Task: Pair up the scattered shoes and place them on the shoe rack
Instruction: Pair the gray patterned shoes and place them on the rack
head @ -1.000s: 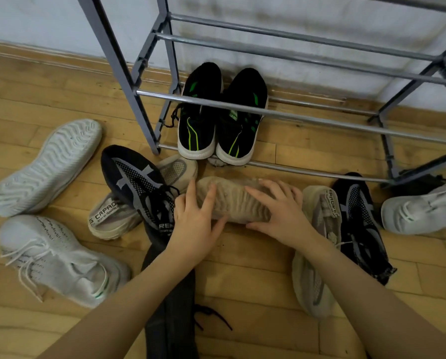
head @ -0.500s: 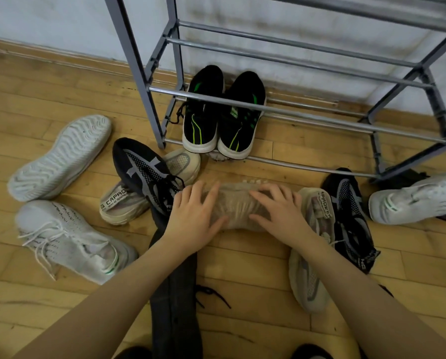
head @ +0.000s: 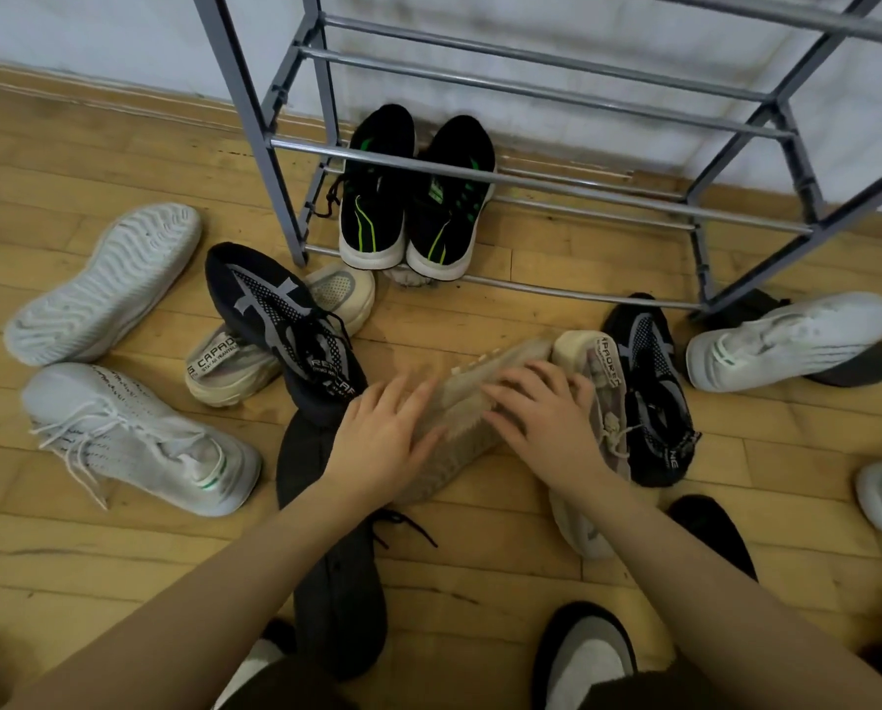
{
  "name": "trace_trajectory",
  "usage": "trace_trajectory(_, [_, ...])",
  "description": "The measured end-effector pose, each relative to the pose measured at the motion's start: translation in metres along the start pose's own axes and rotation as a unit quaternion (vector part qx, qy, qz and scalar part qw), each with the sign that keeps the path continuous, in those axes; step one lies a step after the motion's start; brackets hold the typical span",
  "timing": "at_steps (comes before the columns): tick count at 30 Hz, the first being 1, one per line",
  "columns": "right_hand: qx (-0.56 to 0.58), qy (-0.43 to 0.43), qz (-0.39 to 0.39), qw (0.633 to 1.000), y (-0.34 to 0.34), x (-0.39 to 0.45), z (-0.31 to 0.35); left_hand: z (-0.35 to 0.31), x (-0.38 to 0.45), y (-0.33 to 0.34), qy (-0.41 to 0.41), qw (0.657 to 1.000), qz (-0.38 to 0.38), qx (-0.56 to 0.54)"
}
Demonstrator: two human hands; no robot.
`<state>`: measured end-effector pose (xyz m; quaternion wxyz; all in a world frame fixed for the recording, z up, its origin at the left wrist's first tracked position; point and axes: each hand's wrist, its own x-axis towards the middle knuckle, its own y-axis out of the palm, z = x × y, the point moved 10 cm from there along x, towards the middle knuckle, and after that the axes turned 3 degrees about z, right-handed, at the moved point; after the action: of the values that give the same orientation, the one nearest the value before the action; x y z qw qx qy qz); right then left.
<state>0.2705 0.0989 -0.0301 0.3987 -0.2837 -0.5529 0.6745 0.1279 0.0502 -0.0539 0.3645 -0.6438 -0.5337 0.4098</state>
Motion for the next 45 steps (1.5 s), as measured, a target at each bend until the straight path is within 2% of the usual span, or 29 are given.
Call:
trace_trajectory(4, [0.013,0.016,-0.052,0.998,-0.016,-0.03,-0.002,-0.025,-0.013,0.014,0.059,0.998,0.031,0.018])
trace_trajectory(9, [0.084,0.147,-0.038,0.985,-0.01,-0.074,-0.048,-0.047,-0.014,0.044,0.026,0.995,0.083,-0.04])
trace_trajectory(15, [0.093,0.231,-0.014,0.968,0.008,-0.088,-0.078,-0.066,0.017,0.07,-0.006,0.989,0.141,-0.053])
trace_trajectory(18, [0.1,0.218,-0.001,0.971,0.013,-0.073,-0.081,-0.07,0.035,0.075,-0.012,0.989,0.136,-0.053])
trace_trajectory(21, [0.101,0.198,0.0,0.975,0.015,-0.061,-0.081,-0.076,0.05,0.08,-0.001,0.985,0.138,-0.102])
trace_trajectory(25, [0.149,0.192,0.001,0.97,0.019,-0.061,-0.081,-0.074,0.056,0.085,-0.002,0.987,0.125,-0.104])
trace_trajectory(27, [0.162,0.185,-0.01,0.969,0.017,-0.062,-0.078,-0.074,0.055,0.084,-0.008,0.982,0.117,-0.146])
trace_trajectory(30, [0.181,0.175,-0.021,0.968,0.01,-0.061,-0.07,-0.072,0.048,0.064,-0.019,0.973,0.06,-0.221])
trace_trajectory(33, [0.22,0.15,-0.023,0.964,0.002,-0.052,-0.055,-0.068,0.031,0.04,-0.013,0.975,-0.006,-0.22])
trace_trajectory(37, [0.182,0.09,-0.035,0.979,-0.009,-0.027,-0.026,-0.047,0.015,0.013,-0.021,0.984,-0.062,-0.168])
trace_trajectory(40, [0.136,0.073,-0.019,0.988,-0.001,-0.008,-0.009,-0.023,0.02,0.008,-0.06,0.988,-0.052,-0.132])
trace_trajectory(45, [0.058,0.082,0.131,0.986,0.047,0.008,-0.005,0.003,0.028,0.017,-0.071,0.997,0.009,0.027])
